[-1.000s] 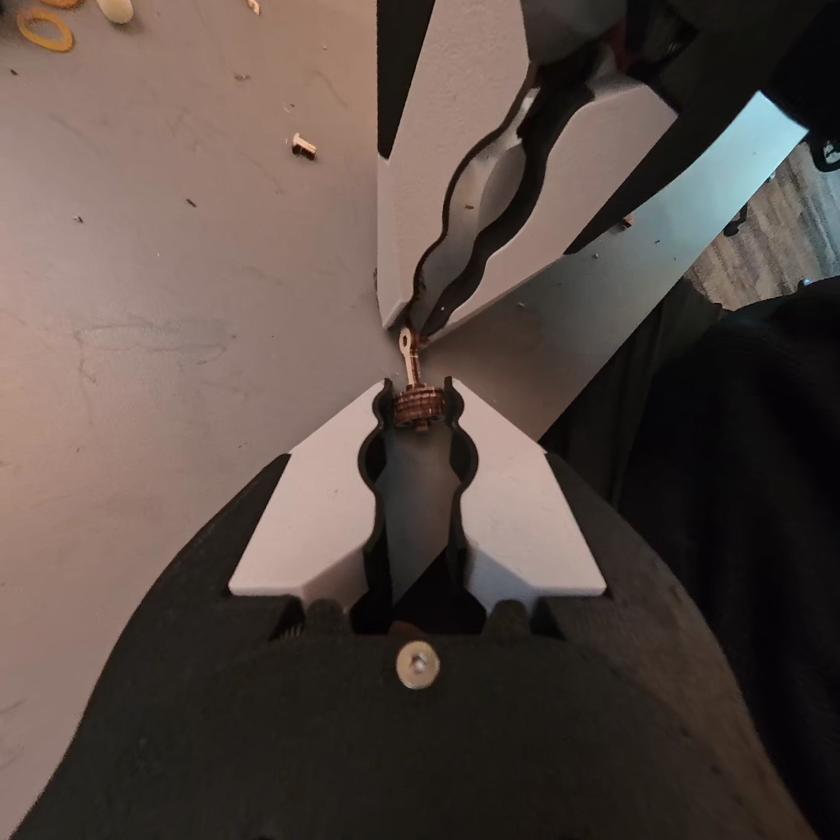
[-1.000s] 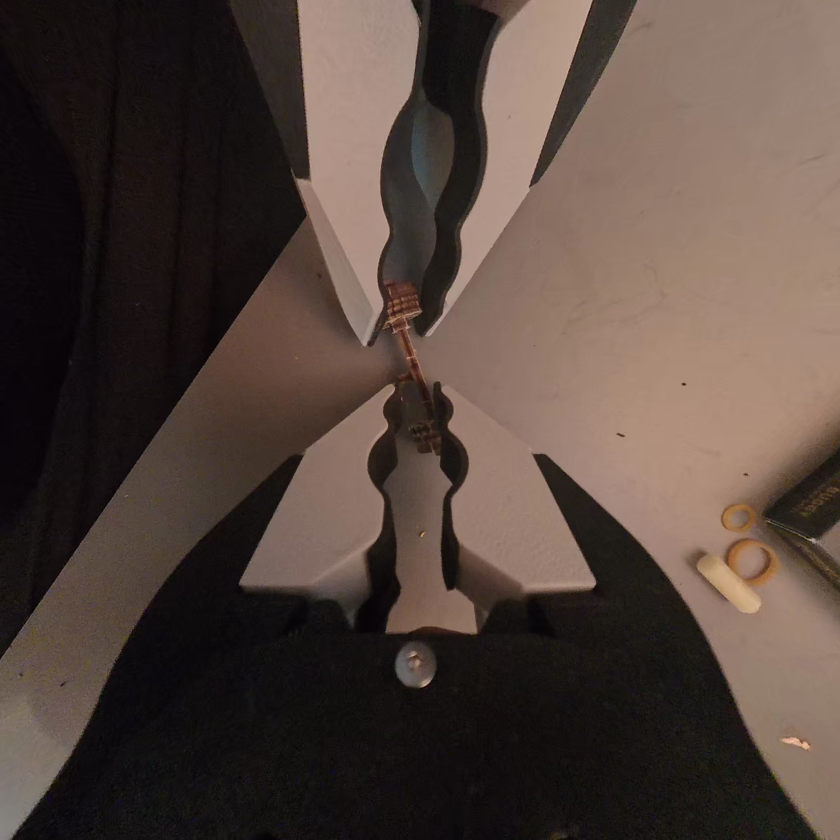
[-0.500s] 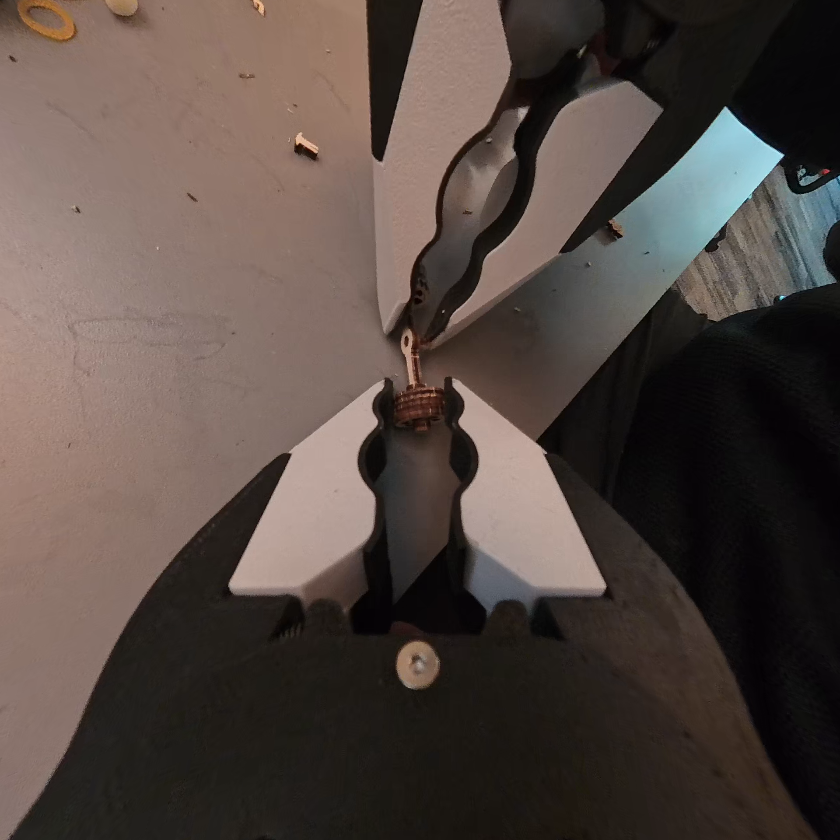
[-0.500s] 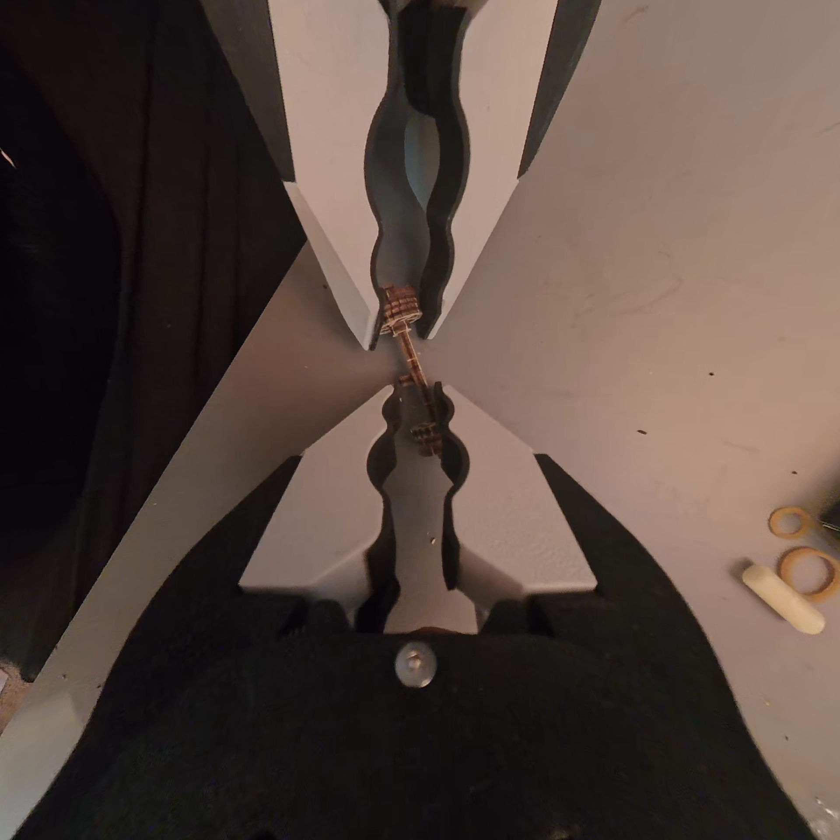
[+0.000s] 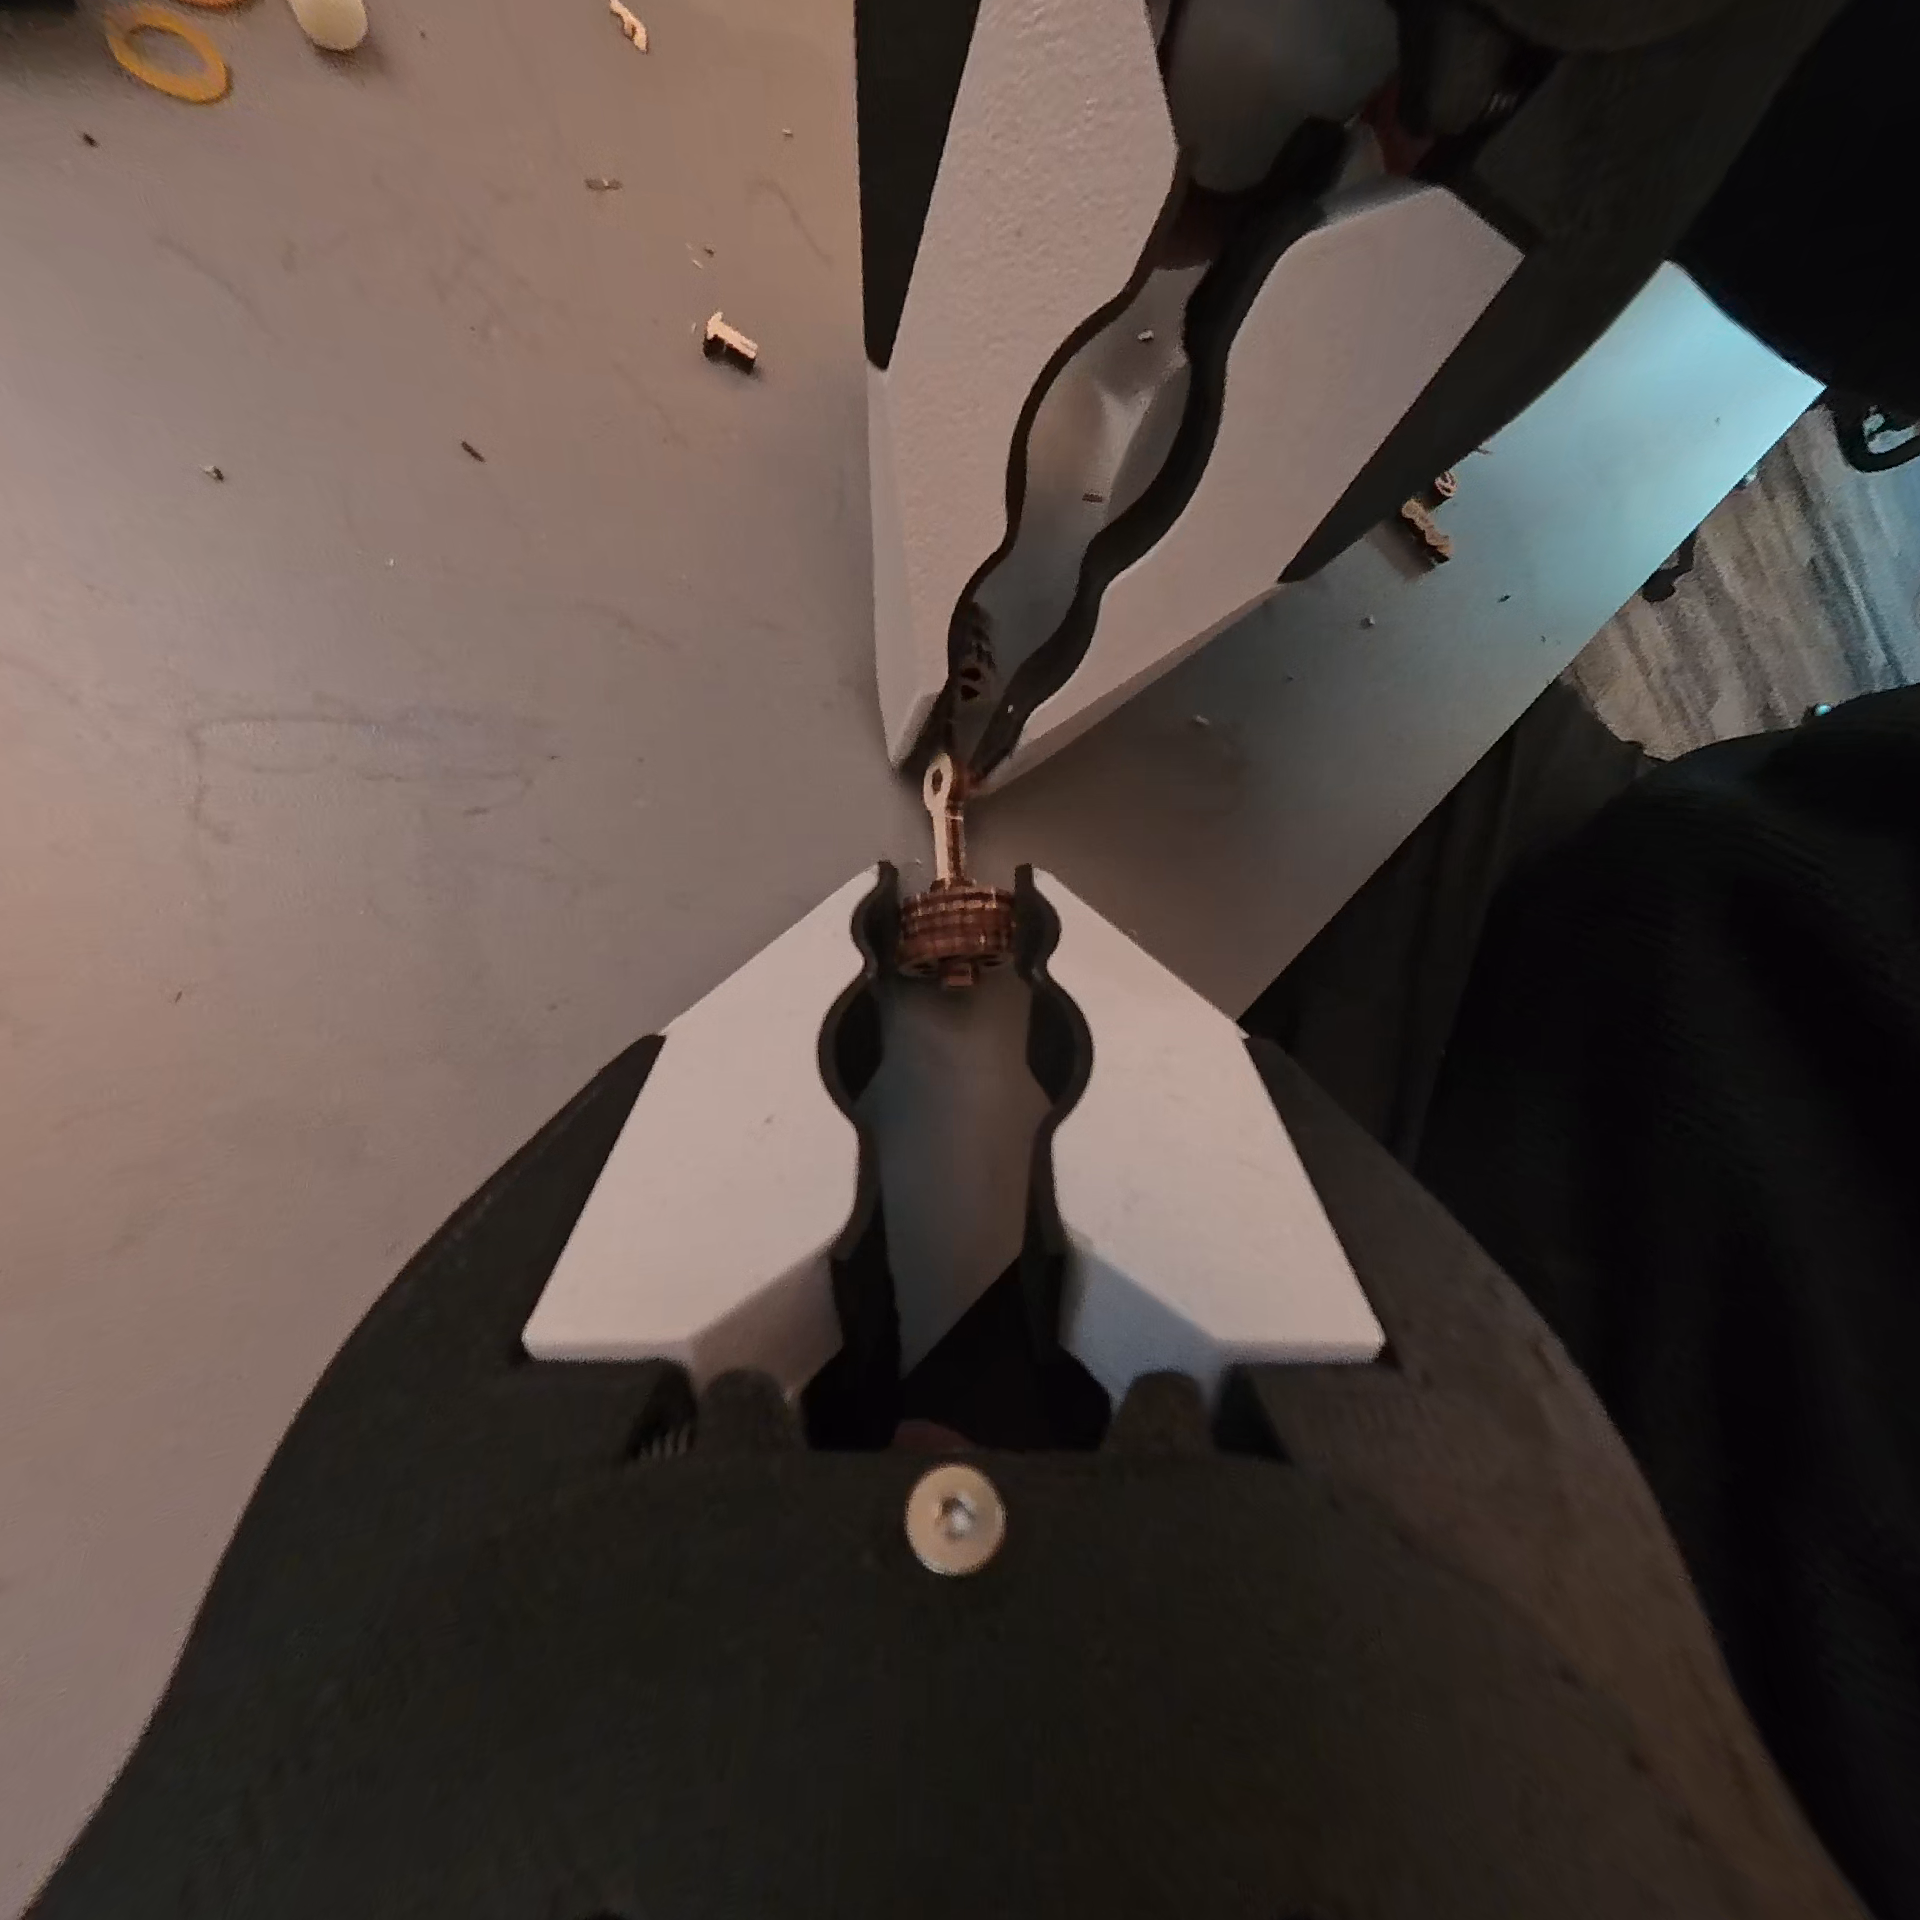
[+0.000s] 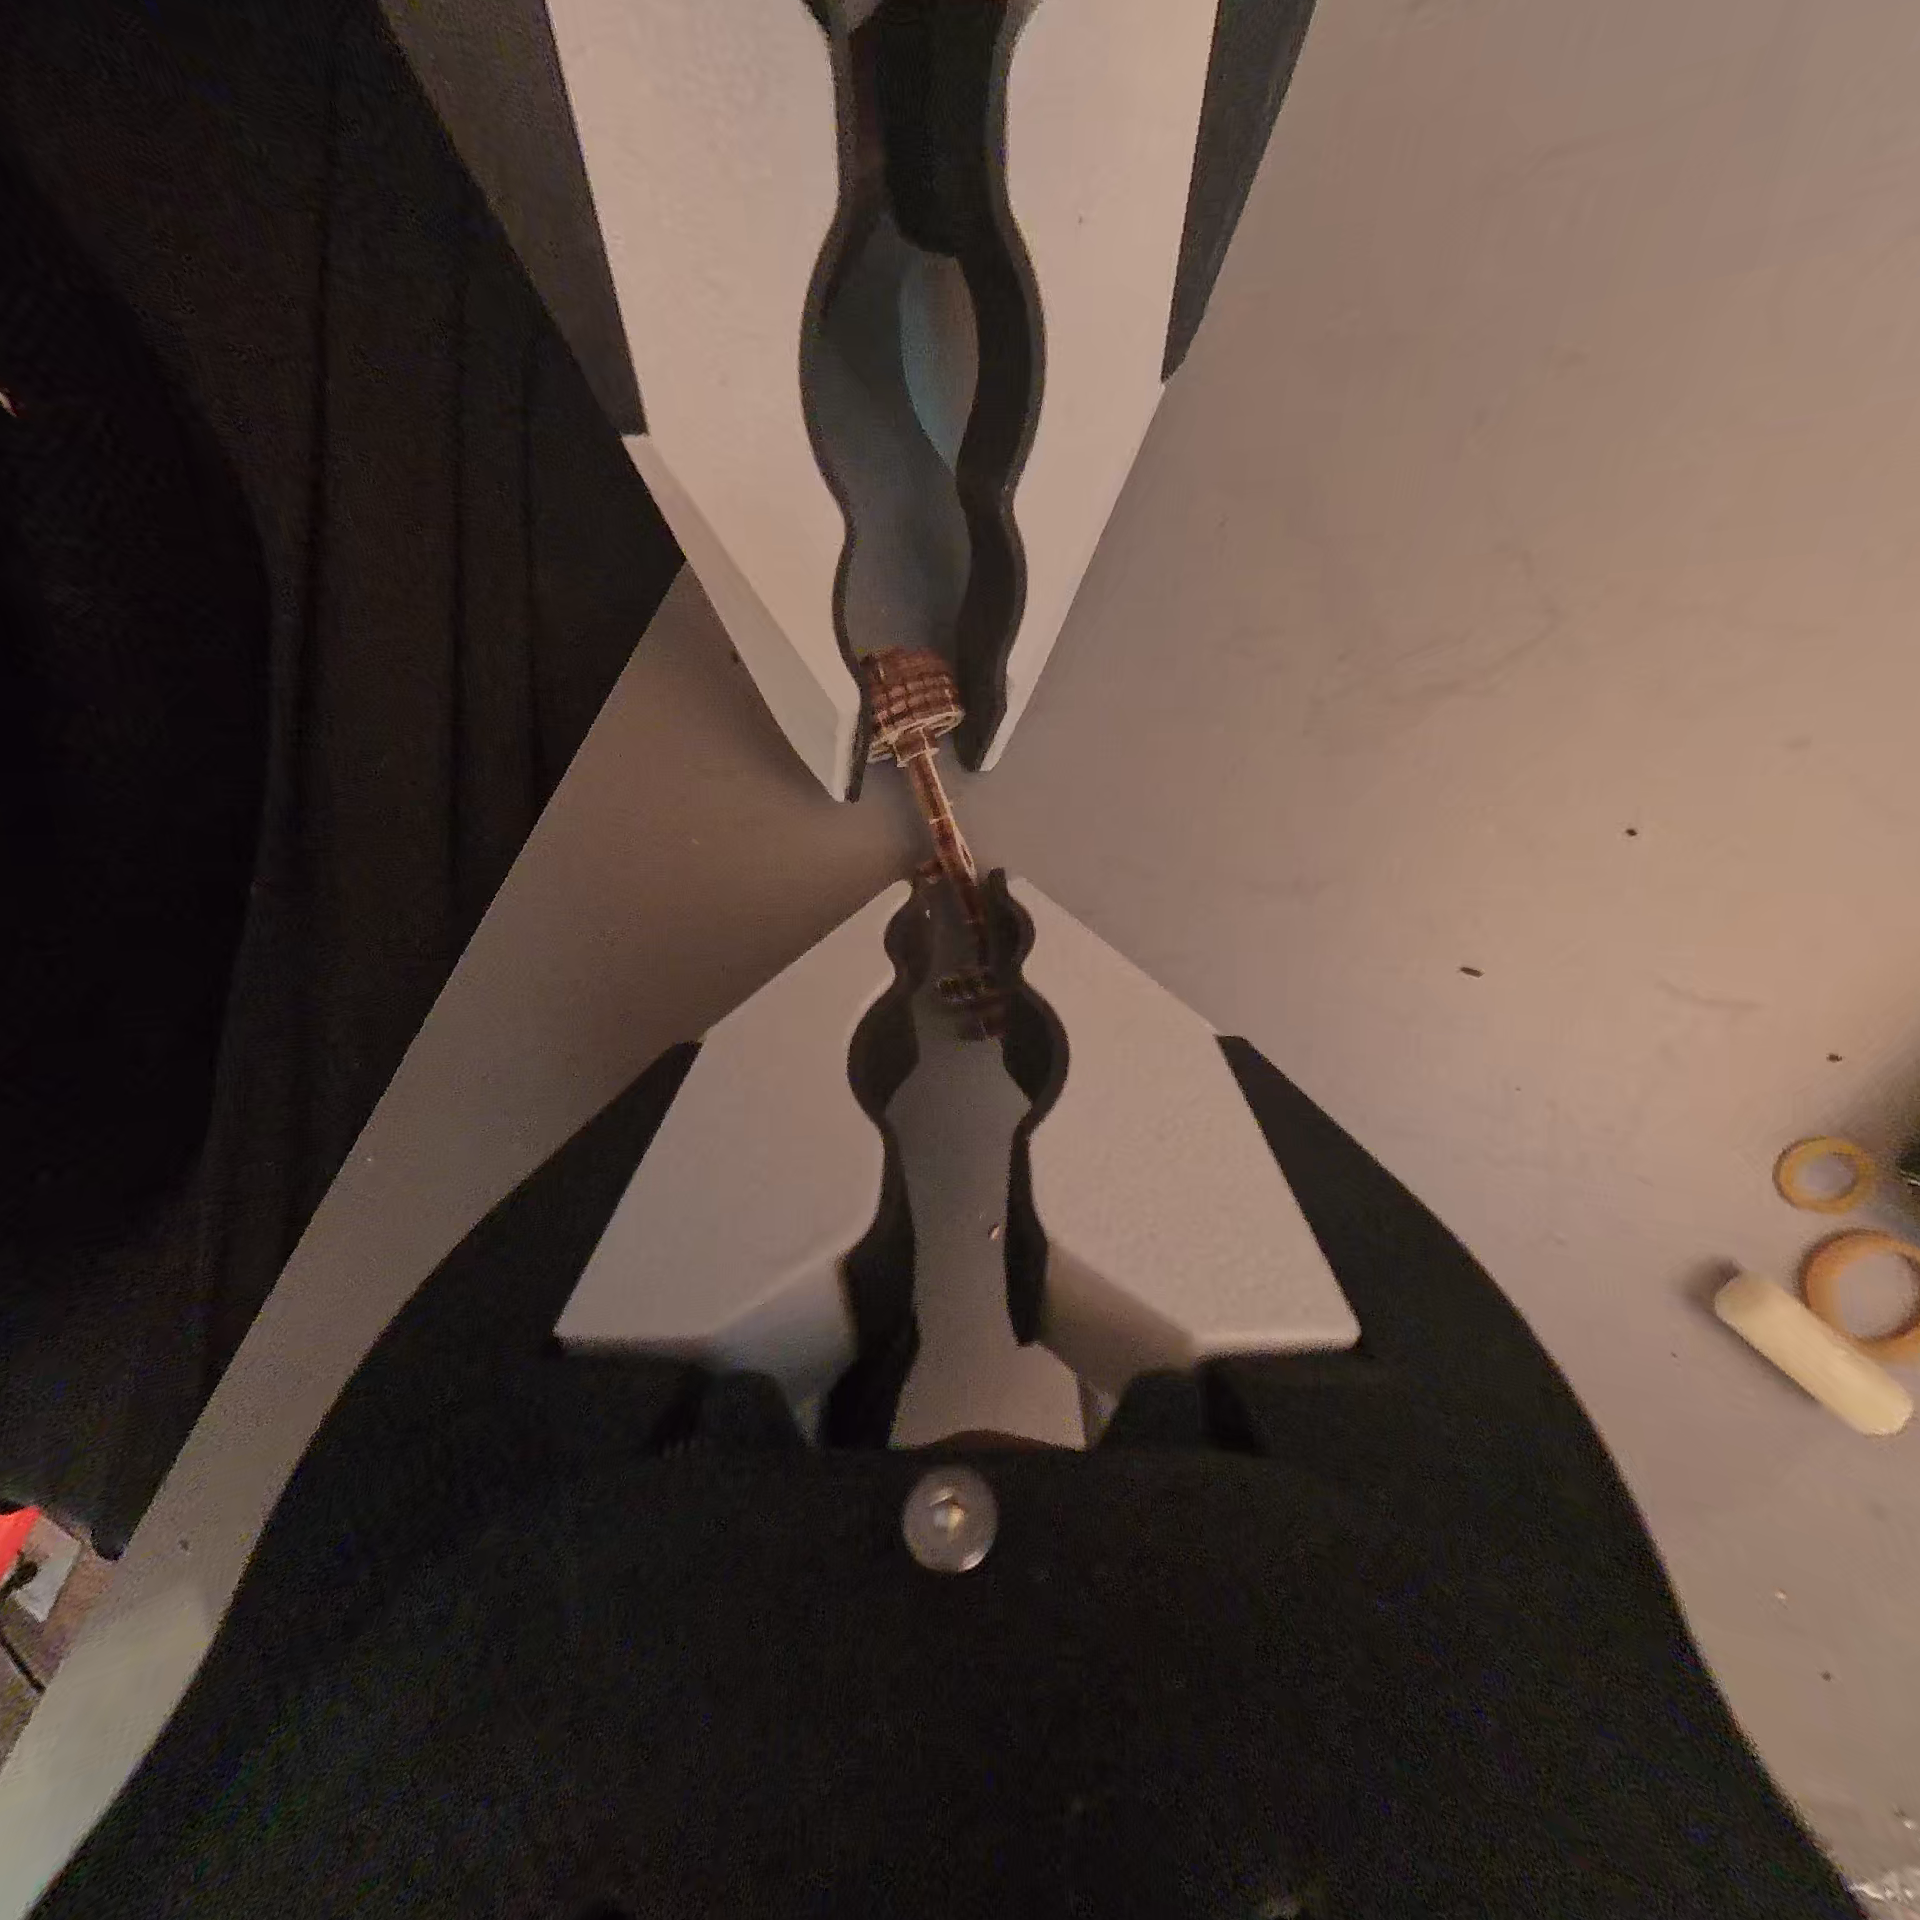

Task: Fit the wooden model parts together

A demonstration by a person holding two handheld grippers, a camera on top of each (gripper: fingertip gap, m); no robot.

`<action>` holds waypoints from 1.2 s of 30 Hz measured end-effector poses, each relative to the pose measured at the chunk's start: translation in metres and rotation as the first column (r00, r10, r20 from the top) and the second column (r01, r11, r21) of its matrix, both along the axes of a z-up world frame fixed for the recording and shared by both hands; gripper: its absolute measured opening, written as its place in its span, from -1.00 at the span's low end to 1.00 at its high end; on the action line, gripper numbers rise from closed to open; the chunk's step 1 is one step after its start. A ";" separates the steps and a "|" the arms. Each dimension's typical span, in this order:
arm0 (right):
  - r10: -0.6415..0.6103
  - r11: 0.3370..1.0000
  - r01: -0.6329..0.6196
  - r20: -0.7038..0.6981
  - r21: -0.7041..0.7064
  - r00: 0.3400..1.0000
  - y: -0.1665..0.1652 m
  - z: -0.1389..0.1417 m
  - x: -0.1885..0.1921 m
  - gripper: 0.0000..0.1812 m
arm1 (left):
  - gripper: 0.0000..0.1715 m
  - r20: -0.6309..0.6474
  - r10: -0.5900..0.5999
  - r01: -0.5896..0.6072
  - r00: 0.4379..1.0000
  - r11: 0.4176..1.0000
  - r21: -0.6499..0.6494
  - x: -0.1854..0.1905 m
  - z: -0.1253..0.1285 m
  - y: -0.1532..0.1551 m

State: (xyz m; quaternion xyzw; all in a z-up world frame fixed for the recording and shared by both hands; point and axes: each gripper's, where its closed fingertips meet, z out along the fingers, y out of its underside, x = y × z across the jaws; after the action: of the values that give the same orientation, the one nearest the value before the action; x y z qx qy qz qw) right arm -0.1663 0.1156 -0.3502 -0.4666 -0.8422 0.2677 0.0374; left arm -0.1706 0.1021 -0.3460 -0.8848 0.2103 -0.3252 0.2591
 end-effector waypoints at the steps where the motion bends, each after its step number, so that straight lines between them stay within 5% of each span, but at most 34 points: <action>1: -0.010 1.000 0.010 0.003 -0.003 1.000 0.000 0.000 0.000 -0.91 | -0.78 0.007 0.004 -0.004 1.000 1.000 -0.007 0.000 0.000 0.000; 36: 0.001 1.000 0.000 -0.042 0.019 0.999 0.000 0.007 -0.004 -0.92 | -0.78 0.025 0.033 -0.033 0.999 0.999 -0.021 -0.001 0.000 0.002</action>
State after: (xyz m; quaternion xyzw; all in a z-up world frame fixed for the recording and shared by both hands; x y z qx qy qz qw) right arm -0.1702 0.1159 -0.3432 -0.4602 -0.8438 0.2695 0.0591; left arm -0.1714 0.1040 -0.3456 -0.8866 0.1890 -0.3342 0.2581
